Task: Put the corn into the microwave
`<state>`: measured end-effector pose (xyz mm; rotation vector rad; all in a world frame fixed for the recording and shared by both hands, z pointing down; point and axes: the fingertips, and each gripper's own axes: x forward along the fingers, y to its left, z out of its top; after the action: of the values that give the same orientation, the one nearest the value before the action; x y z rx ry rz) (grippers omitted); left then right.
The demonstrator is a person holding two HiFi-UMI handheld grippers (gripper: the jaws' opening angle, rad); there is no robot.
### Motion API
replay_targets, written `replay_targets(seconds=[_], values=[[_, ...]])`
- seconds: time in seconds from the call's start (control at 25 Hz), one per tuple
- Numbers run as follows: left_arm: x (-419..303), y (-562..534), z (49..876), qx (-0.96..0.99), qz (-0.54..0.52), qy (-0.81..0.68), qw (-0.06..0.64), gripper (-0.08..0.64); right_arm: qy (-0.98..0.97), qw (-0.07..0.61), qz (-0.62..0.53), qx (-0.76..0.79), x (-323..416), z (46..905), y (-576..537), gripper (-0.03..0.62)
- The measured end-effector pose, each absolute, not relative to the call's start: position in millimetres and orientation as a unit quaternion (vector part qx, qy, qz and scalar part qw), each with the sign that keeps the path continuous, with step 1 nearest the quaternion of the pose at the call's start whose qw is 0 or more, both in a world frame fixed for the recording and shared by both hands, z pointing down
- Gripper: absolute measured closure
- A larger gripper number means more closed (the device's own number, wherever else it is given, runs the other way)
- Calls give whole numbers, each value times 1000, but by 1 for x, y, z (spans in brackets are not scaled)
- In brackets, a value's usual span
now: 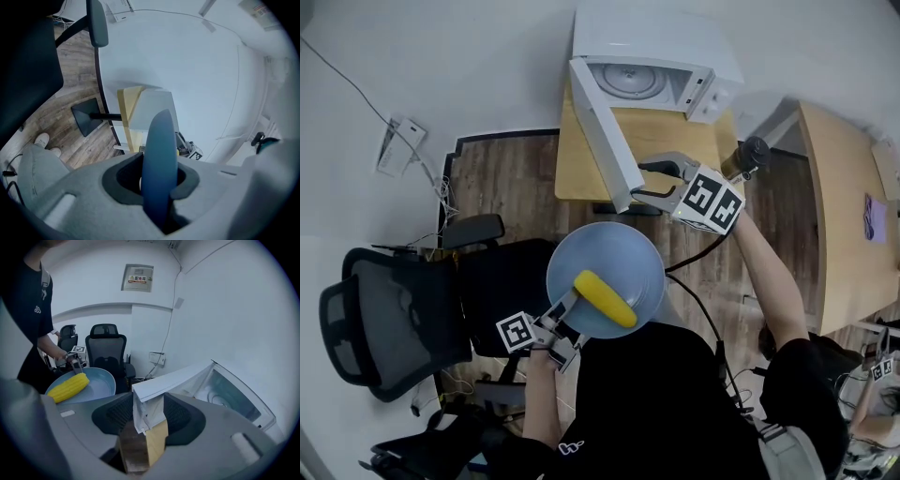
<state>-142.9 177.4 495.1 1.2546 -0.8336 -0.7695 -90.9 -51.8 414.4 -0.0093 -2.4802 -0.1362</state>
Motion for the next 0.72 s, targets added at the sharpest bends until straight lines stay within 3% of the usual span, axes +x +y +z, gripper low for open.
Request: replay_targets(seconds=[0.08, 0.72], values=[[-146, 181, 495, 555, -343, -373, 660, 480, -945, 320, -65, -19, -103, 413, -46, 411], [-154, 184, 502, 547, -378, -383, 641, 480, -945, 294, -101, -98, -186, 406, -8, 448]])
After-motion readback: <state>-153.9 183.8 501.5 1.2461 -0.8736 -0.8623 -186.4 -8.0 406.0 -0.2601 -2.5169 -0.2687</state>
